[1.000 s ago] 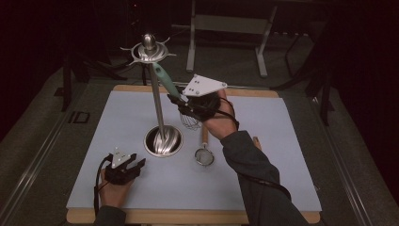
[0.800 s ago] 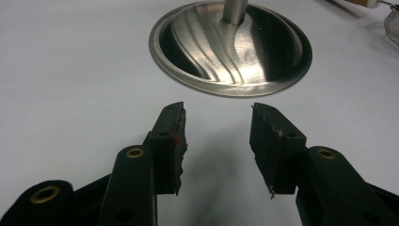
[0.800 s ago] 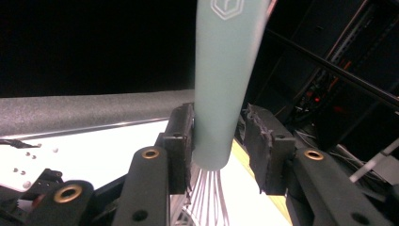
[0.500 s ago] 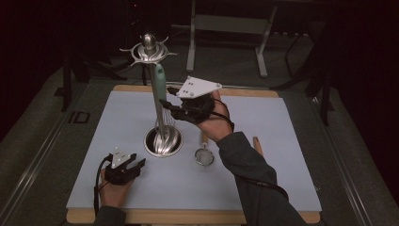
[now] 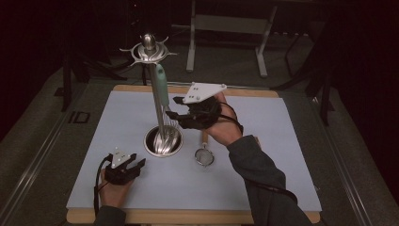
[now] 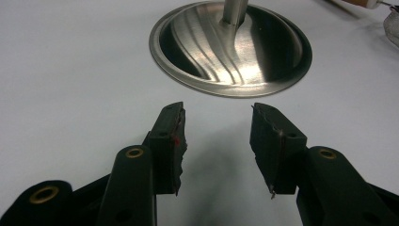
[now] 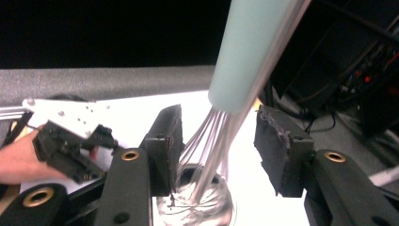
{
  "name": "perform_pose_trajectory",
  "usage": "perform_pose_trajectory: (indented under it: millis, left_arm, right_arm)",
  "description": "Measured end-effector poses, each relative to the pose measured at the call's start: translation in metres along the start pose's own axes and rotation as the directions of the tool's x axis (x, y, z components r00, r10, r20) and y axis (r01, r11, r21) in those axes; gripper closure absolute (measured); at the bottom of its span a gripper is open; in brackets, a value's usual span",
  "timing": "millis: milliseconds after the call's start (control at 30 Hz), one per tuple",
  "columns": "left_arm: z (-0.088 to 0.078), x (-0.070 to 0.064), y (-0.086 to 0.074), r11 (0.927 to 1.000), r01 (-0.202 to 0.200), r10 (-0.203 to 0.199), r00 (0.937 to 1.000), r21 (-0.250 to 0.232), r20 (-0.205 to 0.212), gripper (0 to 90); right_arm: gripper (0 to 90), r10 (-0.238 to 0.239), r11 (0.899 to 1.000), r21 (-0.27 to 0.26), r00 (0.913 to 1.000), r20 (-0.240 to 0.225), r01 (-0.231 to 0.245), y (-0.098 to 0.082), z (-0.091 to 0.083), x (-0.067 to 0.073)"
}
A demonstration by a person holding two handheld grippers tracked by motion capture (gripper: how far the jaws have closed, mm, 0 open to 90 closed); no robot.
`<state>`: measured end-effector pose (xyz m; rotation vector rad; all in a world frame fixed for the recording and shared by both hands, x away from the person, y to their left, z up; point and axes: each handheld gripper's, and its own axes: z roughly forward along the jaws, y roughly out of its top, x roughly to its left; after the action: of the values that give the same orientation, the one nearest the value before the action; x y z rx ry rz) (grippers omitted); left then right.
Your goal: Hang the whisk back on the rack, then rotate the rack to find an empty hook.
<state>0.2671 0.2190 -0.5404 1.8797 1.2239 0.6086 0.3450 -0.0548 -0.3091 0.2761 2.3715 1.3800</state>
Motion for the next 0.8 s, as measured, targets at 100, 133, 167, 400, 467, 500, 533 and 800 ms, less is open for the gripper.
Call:
perform_pose_trajectory:
  millis: [100, 133, 167, 400, 467, 500, 533, 800]
  left_arm:
    - [0.0, 0.0, 0.0, 1.0, 0.001, -0.001, 1.0, -0.002, 0.001, 56.0]
    - [0.0, 0.0, 0.0, 1.0, 0.002, -0.002, 1.0, -0.002, 0.001, 56.0]
    - [0.0, 0.0, 0.0, 1.0, 0.002, -0.002, 1.0, -0.002, 0.001, 56.0]
    - [0.001, 0.0, 0.0, 1.0, 0.003, -0.003, 1.0, 0.002, -0.002, 56.0]
    - [0.001, 0.0, 0.0, 1.0, 0.004, -0.004, 1.0, 0.002, -0.002, 56.0]
    - [0.001, 0.0, 0.0, 1.0, 0.004, -0.004, 1.0, 0.003, -0.002, 56.0]
    - [0.001, 0.0, 0.0, 1.0, 0.004, -0.004, 1.0, 0.003, -0.002, 56.0]
    - [0.0, 0.0, 0.0, 1.0, 0.007, -0.007, 1.0, -0.007, -0.003, 56.0]
  right_arm:
    - [50.4, 0.023, 0.999, 0.024, 0.9997, 0.004, -0.023, -0.011, -0.003, -0.004]
    - [50.4, 0.023, 0.999, 0.024, 0.9997, 0.004, -0.023, -0.011, -0.003, -0.004]
    - [50.4, 0.023, 0.999, 0.024, 0.9997, 0.004, -0.023, -0.011, -0.003, -0.004]
    - [50.0, 0.079, 0.994, 0.07, 0.9965, 0.025, -0.081, -0.038, -0.014, -0.014]
    - [49.9, 0.092, 0.992, 0.086, 0.9953, 0.032, -0.094, -0.046, -0.017, -0.016]
    - [49.9, 0.099, 0.99, 0.095, 0.9944, 0.036, -0.102, -0.051, -0.018, -0.017]
    - [49.8, 0.112, 0.988, 0.102, 0.9928, 0.041, -0.116, -0.057, -0.02, -0.019]
    - [49.7, 0.174, 0.972, 0.14, 0.9791, 0.105, -0.188, -0.094, -0.034, -0.027]
